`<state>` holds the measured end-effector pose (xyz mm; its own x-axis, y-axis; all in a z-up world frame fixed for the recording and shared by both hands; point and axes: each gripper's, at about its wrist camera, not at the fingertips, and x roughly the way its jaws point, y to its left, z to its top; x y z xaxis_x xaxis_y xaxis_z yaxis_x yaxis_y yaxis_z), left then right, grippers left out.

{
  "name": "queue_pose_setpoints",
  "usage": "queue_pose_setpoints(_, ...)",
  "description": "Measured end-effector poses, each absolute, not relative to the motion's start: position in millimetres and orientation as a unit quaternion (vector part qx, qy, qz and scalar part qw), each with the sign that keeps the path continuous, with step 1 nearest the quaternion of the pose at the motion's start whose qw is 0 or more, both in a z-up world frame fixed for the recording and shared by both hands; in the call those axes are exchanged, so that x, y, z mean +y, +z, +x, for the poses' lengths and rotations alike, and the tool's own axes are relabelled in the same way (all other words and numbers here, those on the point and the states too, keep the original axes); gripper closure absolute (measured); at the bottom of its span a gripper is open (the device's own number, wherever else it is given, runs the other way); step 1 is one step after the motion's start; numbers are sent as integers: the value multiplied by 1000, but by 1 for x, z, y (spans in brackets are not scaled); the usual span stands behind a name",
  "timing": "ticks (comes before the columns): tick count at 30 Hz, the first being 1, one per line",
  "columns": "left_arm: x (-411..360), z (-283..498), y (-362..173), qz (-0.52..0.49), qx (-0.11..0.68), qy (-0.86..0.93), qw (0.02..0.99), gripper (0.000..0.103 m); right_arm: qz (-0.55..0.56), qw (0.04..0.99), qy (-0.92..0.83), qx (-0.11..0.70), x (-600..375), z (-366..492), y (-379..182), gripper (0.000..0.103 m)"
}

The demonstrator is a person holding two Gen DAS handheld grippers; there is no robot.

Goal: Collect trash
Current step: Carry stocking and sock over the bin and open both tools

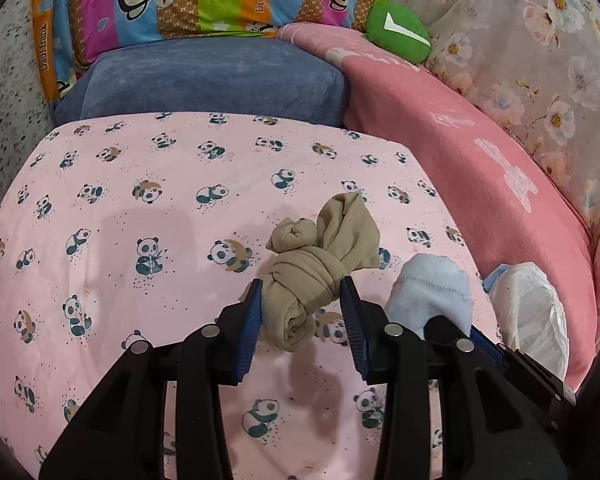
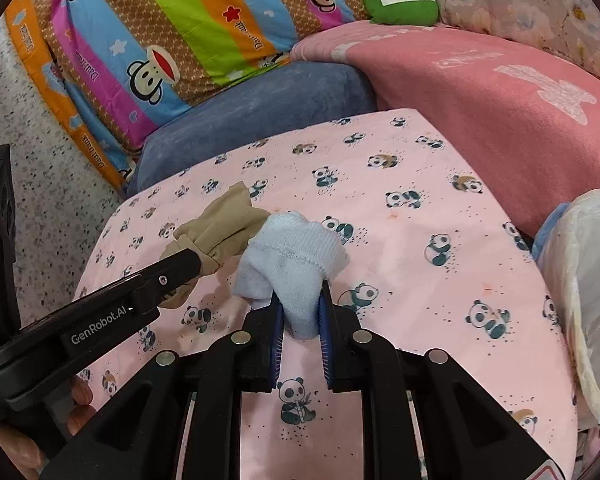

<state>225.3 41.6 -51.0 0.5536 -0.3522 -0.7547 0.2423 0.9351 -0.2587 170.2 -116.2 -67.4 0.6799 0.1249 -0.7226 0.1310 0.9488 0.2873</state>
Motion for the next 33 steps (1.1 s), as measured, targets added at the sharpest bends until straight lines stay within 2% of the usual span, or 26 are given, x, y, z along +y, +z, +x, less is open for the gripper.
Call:
queue_pose_setpoints(17, -51, 148, 25, -16, 380, -248, 891, 66, 204, 928, -78, 301, -216, 72, 8, 88)
queue_pose_setpoints(33, -142, 96, 36, 41, 365, -314, 875, 66, 246, 922, -144, 262, -299, 2, 16, 88)
